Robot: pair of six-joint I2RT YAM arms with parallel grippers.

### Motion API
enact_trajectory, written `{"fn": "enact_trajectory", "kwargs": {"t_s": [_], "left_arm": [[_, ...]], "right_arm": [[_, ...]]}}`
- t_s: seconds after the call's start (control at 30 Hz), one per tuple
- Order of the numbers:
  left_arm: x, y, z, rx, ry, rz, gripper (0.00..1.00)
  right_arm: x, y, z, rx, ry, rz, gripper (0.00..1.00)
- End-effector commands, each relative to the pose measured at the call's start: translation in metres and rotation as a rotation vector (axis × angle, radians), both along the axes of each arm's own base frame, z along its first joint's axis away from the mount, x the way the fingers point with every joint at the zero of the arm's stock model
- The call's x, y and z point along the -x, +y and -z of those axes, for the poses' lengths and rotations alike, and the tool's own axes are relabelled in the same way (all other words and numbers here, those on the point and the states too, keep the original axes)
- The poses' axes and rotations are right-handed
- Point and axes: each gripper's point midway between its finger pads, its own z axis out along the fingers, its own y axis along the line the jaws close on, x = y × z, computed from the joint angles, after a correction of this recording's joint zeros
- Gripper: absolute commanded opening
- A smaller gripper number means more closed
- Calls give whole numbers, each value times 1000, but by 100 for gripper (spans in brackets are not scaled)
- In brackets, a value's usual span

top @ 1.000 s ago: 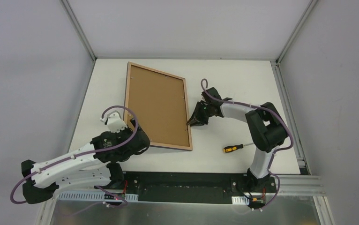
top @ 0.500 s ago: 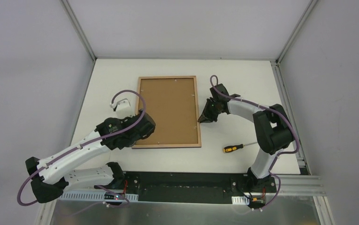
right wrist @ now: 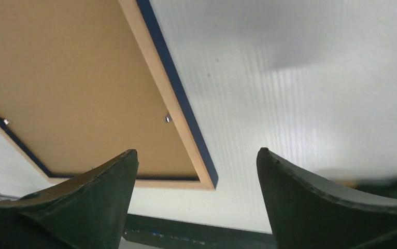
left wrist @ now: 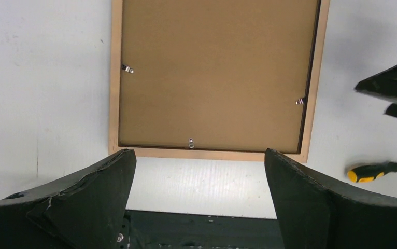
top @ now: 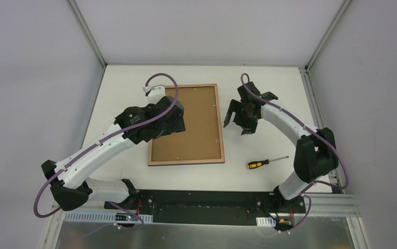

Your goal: Take the photo out of the frame

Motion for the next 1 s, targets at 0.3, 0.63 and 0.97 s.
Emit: {"fn": "enact_trajectory", "kwargs": {"t_s": [0.3, 0.63, 0.97], "left_arm": [[-7, -75, 5, 83, 110, 321, 99], [-10, -97, 0, 102, 134, 421, 99], [-9, -88, -19, 142, 74, 402, 98]], "right_arm": [[124, -150, -11, 130, 121, 823, 99], [120, -131, 42, 74, 250, 787, 79], [114, -119, 59, 57, 300, 699, 31]]}}
